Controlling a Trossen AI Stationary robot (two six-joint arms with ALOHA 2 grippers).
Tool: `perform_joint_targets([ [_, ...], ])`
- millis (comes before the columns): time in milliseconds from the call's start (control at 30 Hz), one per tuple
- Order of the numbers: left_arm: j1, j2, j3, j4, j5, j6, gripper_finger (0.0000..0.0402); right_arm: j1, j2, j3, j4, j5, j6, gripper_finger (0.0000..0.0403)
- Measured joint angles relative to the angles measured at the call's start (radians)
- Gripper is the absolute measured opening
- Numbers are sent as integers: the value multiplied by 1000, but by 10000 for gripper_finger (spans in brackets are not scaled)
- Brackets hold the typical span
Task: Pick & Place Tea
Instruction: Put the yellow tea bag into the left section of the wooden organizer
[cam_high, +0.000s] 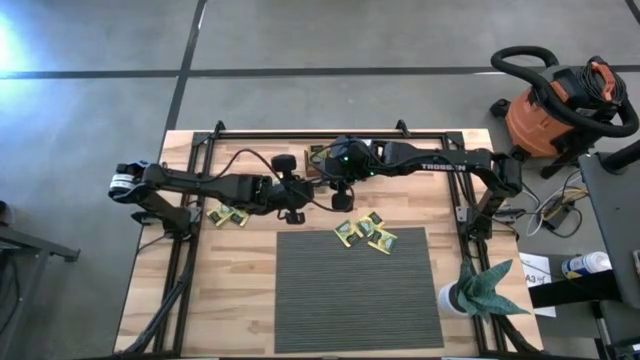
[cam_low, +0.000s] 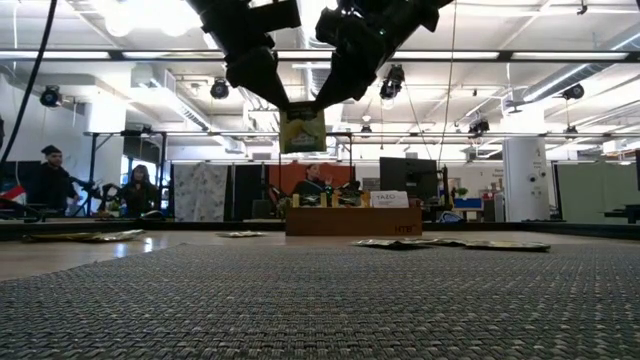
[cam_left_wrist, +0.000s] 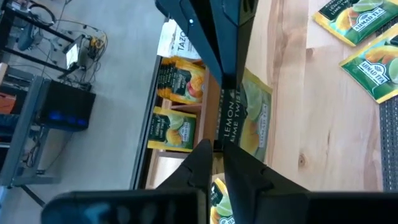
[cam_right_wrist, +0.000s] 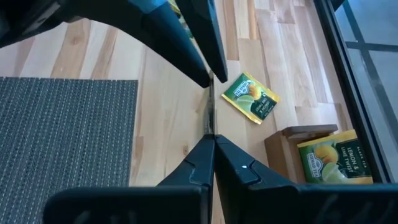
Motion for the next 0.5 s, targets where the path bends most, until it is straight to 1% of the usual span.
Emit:
perform_joint_targets([
  [200,-3,0,-1,-7,-2,-9,39,-16,0,0,2,0,1,8],
  [267,-3,-2,-1,-22,-22,-35,39,-25,0,0,2,0,3,8],
  [400,-3,-25,-2,-83,-42,-122,39,-47,0,0,4,0,4,8],
  [500,-3,-52,-2,-143,-78,-235,39,-68,0,0,11,-1,8,8],
])
